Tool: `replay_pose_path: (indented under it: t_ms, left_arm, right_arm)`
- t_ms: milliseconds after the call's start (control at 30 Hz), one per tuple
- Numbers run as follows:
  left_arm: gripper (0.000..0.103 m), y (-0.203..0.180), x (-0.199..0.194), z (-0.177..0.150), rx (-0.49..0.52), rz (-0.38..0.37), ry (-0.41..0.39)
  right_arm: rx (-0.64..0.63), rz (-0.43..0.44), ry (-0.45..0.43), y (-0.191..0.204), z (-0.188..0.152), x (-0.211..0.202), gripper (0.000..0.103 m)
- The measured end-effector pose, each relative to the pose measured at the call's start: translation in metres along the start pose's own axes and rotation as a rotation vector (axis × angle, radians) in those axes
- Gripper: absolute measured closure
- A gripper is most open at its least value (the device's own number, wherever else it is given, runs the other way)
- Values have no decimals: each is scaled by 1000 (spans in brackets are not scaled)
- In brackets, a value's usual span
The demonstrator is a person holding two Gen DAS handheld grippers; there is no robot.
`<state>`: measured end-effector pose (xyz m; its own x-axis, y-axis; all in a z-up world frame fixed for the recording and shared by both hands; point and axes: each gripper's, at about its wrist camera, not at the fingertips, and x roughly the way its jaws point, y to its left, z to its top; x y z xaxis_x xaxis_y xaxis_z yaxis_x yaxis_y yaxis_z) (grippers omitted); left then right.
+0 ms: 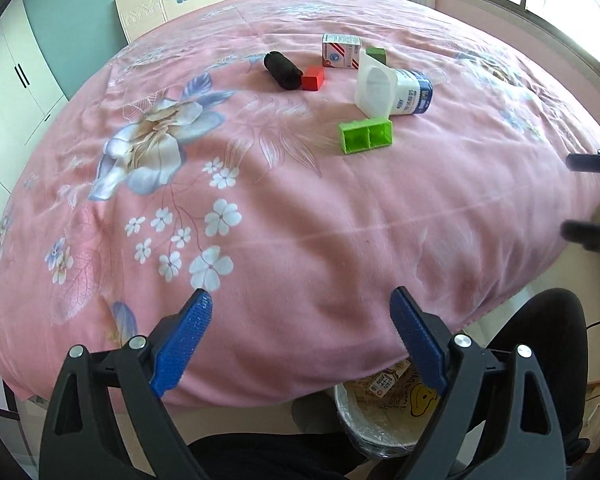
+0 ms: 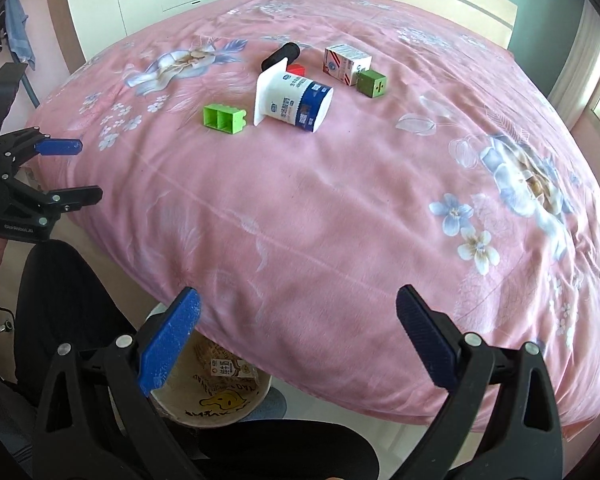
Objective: Collect trash
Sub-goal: 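Move both open tools back over the bed toward the remaining items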
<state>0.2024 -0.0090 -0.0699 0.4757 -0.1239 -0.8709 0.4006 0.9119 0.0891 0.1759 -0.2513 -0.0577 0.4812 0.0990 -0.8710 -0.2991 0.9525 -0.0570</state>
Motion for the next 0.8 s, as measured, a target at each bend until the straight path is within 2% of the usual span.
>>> replay_pose_path:
  t_ms: [233, 433, 800]
  left_arm:
    - [10, 16, 9, 40, -31, 11, 3]
    - [10, 25, 17, 78, -11, 18, -15]
    - [10, 40, 51, 151, -33, 29, -8]
  right_arm:
    - [-13, -26, 20, -27, 37, 14, 7]
    - [-29, -30, 20, -48, 70, 27, 7]
    - [-67, -43, 13, -77, 128, 56, 7]
